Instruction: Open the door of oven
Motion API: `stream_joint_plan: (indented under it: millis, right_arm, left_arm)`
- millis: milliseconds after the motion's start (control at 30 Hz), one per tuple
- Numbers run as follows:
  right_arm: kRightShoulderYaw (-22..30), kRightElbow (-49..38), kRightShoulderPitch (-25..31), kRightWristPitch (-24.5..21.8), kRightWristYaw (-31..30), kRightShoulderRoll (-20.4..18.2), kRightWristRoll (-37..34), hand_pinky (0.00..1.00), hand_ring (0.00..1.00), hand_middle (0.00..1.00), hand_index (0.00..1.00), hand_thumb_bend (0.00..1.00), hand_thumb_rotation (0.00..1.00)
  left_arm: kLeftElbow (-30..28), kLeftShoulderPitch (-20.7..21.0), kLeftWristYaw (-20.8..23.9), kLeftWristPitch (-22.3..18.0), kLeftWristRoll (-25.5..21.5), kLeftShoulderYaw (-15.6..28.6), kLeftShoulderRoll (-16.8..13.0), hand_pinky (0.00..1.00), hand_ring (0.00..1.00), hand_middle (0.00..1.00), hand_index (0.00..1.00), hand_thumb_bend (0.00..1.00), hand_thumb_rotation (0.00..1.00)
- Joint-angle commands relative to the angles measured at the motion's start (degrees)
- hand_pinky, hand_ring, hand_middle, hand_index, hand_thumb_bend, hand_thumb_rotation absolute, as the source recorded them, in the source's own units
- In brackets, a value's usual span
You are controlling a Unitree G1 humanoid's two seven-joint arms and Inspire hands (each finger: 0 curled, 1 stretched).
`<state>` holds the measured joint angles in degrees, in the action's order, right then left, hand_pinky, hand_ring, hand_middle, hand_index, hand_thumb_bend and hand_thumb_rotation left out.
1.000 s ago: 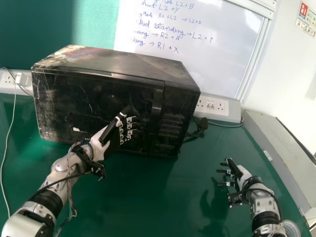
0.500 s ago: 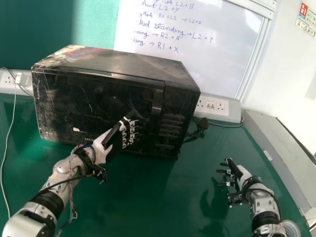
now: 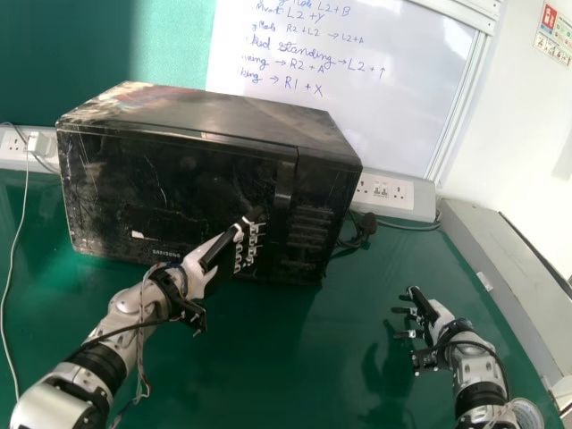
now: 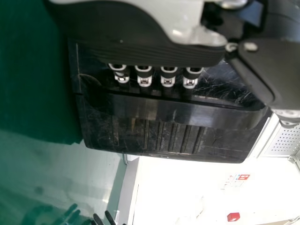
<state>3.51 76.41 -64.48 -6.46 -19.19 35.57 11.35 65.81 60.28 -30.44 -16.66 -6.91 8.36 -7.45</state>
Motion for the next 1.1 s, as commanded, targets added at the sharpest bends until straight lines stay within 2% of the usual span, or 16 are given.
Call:
stream_joint_plan:
  millis: [0, 33, 100, 167, 233, 267, 333, 433, 567, 700, 833, 967, 1067]
  right_arm:
    - [-0.45, 0.62, -0.12, -0.3, -0.16, -0.26, 0.45, 0.54, 0.64, 0.73, 0.89, 0.43, 0.47]
    - [-0.3, 0.62, -0.12, -0.29, -0.24, -0.28, 0.25, 0.54, 0.65, 0.73, 0.89, 0.43, 0.47]
    - [0.0, 0.63, -0.11, -0.34, -0.21, -0.35, -0.09, 0.48, 0.65, 0.74, 0.9, 0.42, 0.46]
    - [0.14, 0.66, -0.17, -0.59, -0.38, -0.36, -0.26, 0.5, 0.64, 0.74, 0.9, 0.42, 0.46]
    - [0.91, 0.69, -0.22, -1.0, -0.64, -0.41, -1.01, 0.52, 0.67, 0.76, 0.91, 0.41, 0.44]
    - [0.88, 0.68, -0.22, -1.03, -0.43, -0.43, -0.92, 0.5, 0.67, 0.75, 0.91, 0.41, 0.43]
    - [0.11, 0.6, -0.09, -0.37, -0.39, -0.33, -0.11, 0.53, 0.65, 0.73, 0.9, 0.42, 0.45]
    - [-0.43, 0.56, -0.02, 0.12, -0.39, -0.25, 0.38, 0.47, 0.63, 0.73, 0.9, 0.41, 0.46]
    - [-0.36, 0.64, -0.09, -0.28, -0.13, -0.29, 0.26, 0.56, 0.67, 0.74, 0.9, 0.43, 0.47]
    - [0.49, 0.66, -0.24, -0.92, -0.25, -0.44, -0.67, 0.5, 0.65, 0.74, 0.9, 0.42, 0.46]
    - [-0.26, 0.58, -0.16, -0.35, -0.36, -0.4, 0.14, 0.57, 0.68, 0.75, 0.9, 0.43, 0.47]
    - [-0.05, 0.61, -0.09, -0.28, -0.19, -0.4, -0.07, 0.56, 0.68, 0.75, 0.9, 0.43, 0.48]
    - [0.2, 0.6, -0.03, -0.17, -0.54, -0.4, -0.37, 0.47, 0.66, 0.74, 0.9, 0.41, 0.48]
  left_arm:
    - [1.15, 1.24, 0.28, -0.77, 0.73, -0.5, 0.05, 0.85, 0.98, 1.0, 0.95, 1.0, 0.97]
    - [1.36, 1.36, 0.4, -0.84, 0.94, -0.57, 0.07, 0.85, 0.98, 1.0, 0.95, 1.0, 0.97]
    - [1.76, 1.65, 0.68, -0.94, 1.36, -0.72, 0.13, 0.85, 0.98, 1.0, 0.95, 1.0, 0.97]
    - [2.24, 1.99, 1.11, -1.13, 1.9, -0.84, 0.23, 0.85, 0.98, 1.0, 0.95, 1.0, 0.98]
    - [2.72, 2.36, 1.49, -1.04, 2.22, -0.98, 0.32, 0.86, 0.98, 1.0, 0.96, 1.0, 0.98]
    - [2.93, 2.53, 1.8, -1.07, 2.41, -1.05, 0.38, 0.86, 0.98, 1.0, 0.96, 1.0, 0.98]
    - [3.38, 2.83, 2.14, -1.11, 2.66, -1.07, 0.5, 0.86, 0.98, 1.0, 0.96, 1.0, 0.99]
    - [3.93, 3.31, 2.73, -0.58, 2.69, -0.87, 0.8, 0.87, 0.98, 1.0, 0.96, 1.0, 0.98]
    - [4.38, 4.04, 3.9, 0.35, 2.79, -0.94, 1.35, 0.89, 0.97, 0.99, 0.96, 1.0, 1.0]
    - [4.91, 4.7, 3.85, 0.89, 2.73, -0.93, 1.87, 0.89, 0.96, 0.99, 0.95, 1.0, 1.0]
    - [5.57, 5.44, 4.23, 1.74, 2.6, -0.7, 2.41, 0.86, 0.95, 0.98, 0.94, 1.0, 0.99]
    - [5.81, 5.99, 4.56, 2.51, 2.31, -0.39, 2.87, 0.86, 0.94, 0.97, 0.93, 1.0, 0.98]
    - [6.02, 6.32, 4.46, 2.86, 2.25, -0.25, 3.07, 0.87, 0.95, 0.97, 0.94, 1.0, 0.98]
